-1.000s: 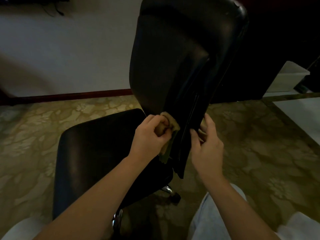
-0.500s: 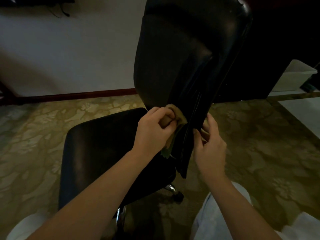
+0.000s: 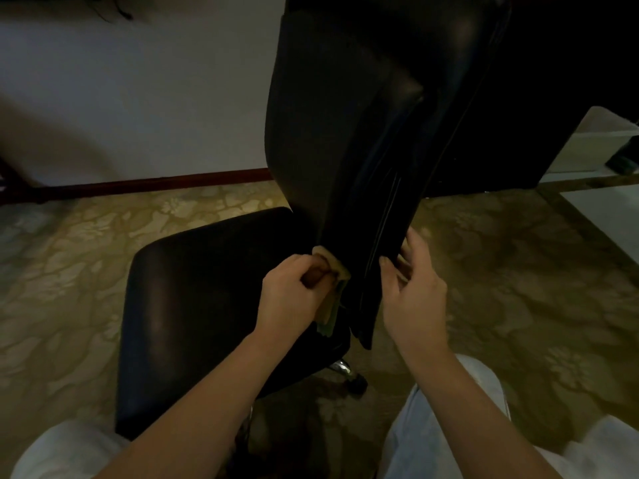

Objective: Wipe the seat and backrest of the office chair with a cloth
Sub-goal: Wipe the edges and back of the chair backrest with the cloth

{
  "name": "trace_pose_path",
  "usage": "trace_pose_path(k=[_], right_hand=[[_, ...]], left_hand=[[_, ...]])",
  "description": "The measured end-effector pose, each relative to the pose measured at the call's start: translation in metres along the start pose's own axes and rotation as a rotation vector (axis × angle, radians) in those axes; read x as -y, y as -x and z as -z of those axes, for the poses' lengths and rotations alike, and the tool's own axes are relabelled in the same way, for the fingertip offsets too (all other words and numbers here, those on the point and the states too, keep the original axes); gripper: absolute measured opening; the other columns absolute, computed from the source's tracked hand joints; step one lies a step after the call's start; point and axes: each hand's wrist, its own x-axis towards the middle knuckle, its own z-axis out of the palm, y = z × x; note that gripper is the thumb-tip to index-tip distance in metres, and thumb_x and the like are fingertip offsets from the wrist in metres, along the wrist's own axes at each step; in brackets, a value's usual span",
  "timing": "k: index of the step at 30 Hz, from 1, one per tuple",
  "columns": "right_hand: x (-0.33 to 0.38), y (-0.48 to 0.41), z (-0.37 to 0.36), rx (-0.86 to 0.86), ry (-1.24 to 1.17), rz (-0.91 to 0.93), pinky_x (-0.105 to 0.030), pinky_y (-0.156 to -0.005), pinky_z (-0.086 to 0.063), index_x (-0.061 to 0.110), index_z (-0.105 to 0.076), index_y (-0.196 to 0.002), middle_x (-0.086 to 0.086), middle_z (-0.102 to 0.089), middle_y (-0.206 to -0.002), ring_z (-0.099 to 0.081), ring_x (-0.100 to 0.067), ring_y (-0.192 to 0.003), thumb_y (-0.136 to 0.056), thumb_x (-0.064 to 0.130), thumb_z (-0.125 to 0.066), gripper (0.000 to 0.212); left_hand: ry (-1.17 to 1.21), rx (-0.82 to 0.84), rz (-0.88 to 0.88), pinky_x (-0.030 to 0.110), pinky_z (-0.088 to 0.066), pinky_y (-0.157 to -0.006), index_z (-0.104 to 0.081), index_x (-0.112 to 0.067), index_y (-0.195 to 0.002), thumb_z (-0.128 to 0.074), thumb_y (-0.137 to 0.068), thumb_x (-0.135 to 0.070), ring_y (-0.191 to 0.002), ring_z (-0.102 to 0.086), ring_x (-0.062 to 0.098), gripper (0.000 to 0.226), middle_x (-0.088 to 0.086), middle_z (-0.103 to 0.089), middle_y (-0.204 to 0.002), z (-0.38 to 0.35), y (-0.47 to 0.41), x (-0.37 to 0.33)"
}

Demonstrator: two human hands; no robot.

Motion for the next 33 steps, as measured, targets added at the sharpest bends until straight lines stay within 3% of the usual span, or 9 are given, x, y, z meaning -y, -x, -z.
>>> trace_pose_path(k=[4,7,11,15,19,24,29,33], right_hand=[[-0.006,0.001,-0.003,-0.003,0.042,-0.036,-0.023,-0.089,-0.054,0.032,-0.045,-0.14,0.014,-0.065,-0.118,-0.062,0.003,-0.106,-0.1,0.016,-0.054,0.045],[-0.007,0.001,-0.003,-0.019,0.049,-0.04,-0.019,-0.086,-0.053,0.031,-0.047,-0.138,0.012,-0.066,-0.116,-0.063,0.003,-0.103,-0.099,0.017,-0.055,0.042],[-0.007,0.004,-0.005,-0.03,0.065,-0.029,-0.012,-0.083,-0.05,0.027,-0.047,-0.139,0.012,-0.065,-0.114,-0.062,0.005,-0.101,-0.1,0.018,-0.053,0.04],[-0.007,0.003,-0.005,-0.042,0.079,-0.022,-0.011,-0.082,-0.05,0.025,-0.049,-0.137,0.015,-0.064,-0.108,-0.062,0.006,-0.097,-0.1,0.018,-0.053,0.037],[-0.006,0.005,-0.007,-0.053,0.072,-0.025,-0.007,-0.08,-0.048,0.022,-0.051,-0.135,0.015,-0.065,-0.107,-0.06,0.012,-0.094,-0.1,0.018,-0.053,0.035],[-0.003,0.009,-0.008,-0.067,0.084,-0.016,-0.001,-0.076,-0.044,0.022,-0.052,-0.133,0.024,-0.059,-0.099,-0.056,0.022,-0.09,-0.1,0.015,-0.054,0.034],[-0.003,0.013,-0.008,-0.077,0.129,0.0,-0.001,-0.074,-0.044,0.022,-0.052,-0.133,0.024,-0.059,-0.099,-0.057,0.021,-0.089,-0.1,0.016,-0.054,0.033],[-0.002,0.017,-0.01,-0.079,0.156,0.007,-0.006,-0.077,-0.047,0.02,-0.051,-0.134,0.017,-0.062,-0.103,-0.061,0.008,-0.09,-0.1,0.019,-0.054,0.034]], left_hand=[[0.034,-0.118,-0.157,0.015,-0.053,-0.085,-0.074,-0.018,-0.102,-0.077,-0.088,-0.012,-0.096,-0.066,0.004,0.016,-0.008,-0.069,-0.101,-0.001,-0.017,-0.024],[0.056,-0.151,-0.18,0.015,-0.053,-0.081,-0.07,-0.019,-0.102,-0.076,-0.088,-0.012,-0.093,-0.065,0.006,0.017,-0.007,-0.066,-0.101,-0.008,-0.017,-0.023],[0.04,-0.157,-0.132,0.016,-0.052,-0.078,-0.067,-0.019,-0.103,-0.072,-0.089,-0.017,-0.089,-0.061,0.004,0.015,-0.006,-0.062,-0.1,-0.02,-0.003,0.001],[0.058,-0.091,0.004,0.028,-0.056,-0.076,-0.066,-0.018,-0.103,-0.068,-0.091,-0.022,-0.084,-0.06,0.007,0.012,-0.005,-0.06,-0.095,-0.031,0.014,0.023],[0.084,-0.045,0.049,0.015,-0.049,-0.074,-0.062,-0.026,-0.106,-0.065,-0.097,-0.019,-0.084,-0.059,0.002,0.012,-0.01,-0.059,-0.096,-0.03,0.018,0.032],[0.135,-0.023,0.112,0.026,-0.057,-0.081,-0.058,-0.034,-0.107,-0.063,-0.1,-0.013,-0.091,-0.063,0.005,0.022,-0.007,-0.063,-0.102,-0.041,0.035,0.043],[0.172,-0.059,0.121,0.02,-0.054,-0.076,-0.059,-0.029,-0.109,-0.062,-0.1,-0.011,-0.09,-0.062,0.005,0.02,-0.007,-0.062,-0.1,-0.048,0.041,0.049],[0.222,-0.071,0.173,0.044,-0.06,-0.077,-0.059,-0.036,-0.104,-0.056,-0.104,-0.015,-0.09,-0.066,0.014,0.021,-0.001,-0.064,-0.101,-0.059,0.049,0.057]])
